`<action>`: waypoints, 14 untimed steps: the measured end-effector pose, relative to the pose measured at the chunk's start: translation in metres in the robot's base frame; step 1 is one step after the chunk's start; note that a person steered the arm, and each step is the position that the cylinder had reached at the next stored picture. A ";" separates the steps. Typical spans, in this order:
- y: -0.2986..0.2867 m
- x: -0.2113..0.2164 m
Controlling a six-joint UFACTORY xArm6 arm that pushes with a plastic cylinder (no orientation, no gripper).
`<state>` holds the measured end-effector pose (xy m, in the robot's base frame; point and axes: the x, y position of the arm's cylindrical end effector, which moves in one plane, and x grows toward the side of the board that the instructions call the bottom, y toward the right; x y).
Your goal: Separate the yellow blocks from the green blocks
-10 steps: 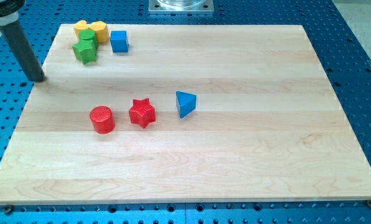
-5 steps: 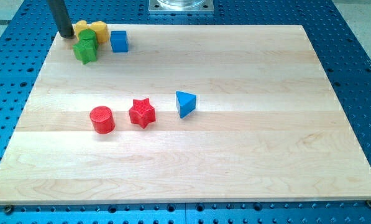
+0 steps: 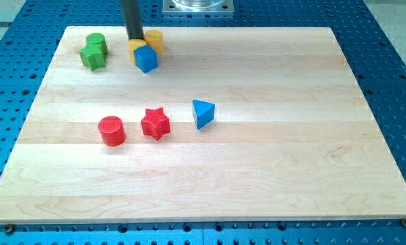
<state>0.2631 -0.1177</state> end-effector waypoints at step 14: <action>-0.071 0.004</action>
<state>0.2674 -0.1885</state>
